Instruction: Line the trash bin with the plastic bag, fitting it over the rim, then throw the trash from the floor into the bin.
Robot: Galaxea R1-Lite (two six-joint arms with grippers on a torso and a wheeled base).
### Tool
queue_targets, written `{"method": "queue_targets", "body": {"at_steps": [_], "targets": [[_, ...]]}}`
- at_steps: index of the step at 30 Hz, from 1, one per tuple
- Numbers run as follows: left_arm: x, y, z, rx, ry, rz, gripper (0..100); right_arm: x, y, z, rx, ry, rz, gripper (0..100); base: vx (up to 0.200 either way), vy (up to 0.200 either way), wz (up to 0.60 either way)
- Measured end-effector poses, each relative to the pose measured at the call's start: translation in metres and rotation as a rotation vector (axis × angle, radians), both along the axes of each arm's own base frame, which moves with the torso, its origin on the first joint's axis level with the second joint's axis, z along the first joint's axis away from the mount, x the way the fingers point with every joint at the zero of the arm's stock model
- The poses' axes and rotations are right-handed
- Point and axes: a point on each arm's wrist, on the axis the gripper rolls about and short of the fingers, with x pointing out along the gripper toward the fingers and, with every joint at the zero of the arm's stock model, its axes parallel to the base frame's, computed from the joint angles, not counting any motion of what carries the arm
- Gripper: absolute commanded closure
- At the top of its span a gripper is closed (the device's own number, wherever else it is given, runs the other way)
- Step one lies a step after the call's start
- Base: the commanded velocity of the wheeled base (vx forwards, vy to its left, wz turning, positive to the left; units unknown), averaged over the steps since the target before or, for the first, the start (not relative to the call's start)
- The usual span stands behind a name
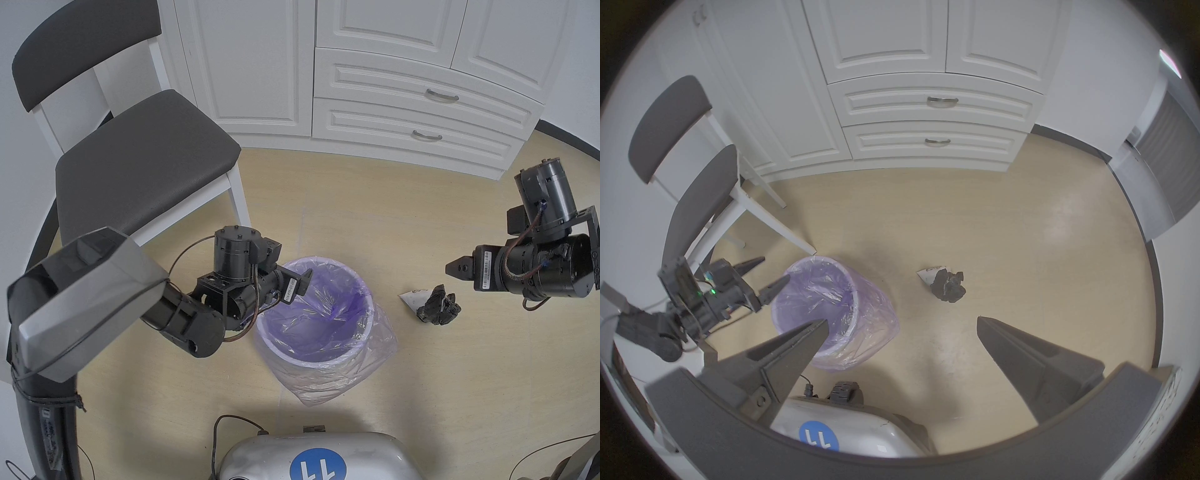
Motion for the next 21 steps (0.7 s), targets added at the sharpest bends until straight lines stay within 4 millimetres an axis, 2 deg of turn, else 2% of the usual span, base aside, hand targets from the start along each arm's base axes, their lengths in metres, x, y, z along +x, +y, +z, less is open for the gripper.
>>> {"method": "queue_targets", "body": {"at_steps": [8, 16, 21], "targets": [[-0.053, 0.022, 0.044, 0.0, -0.016, -0.006, 0, -0.011, -0.004, -0.013, -0.047, -0.06, 0.056, 0, 0.0, 0.0, 0.0], [-0.119, 0.06, 0.061, -0.008, 0.023, -0.003, 0, -0.027, -0.01, -0.022, -0.087, -0.073, 0.088, 0, 0.0, 0.0, 0.0], [-0.156, 0.087, 0.082, -0.086, 0.009, 0.02, 0, -0.041, -0.016, -0.015, -0.082, -0.116, 0.089, 0, 0.0, 0.0, 0.0]]}}
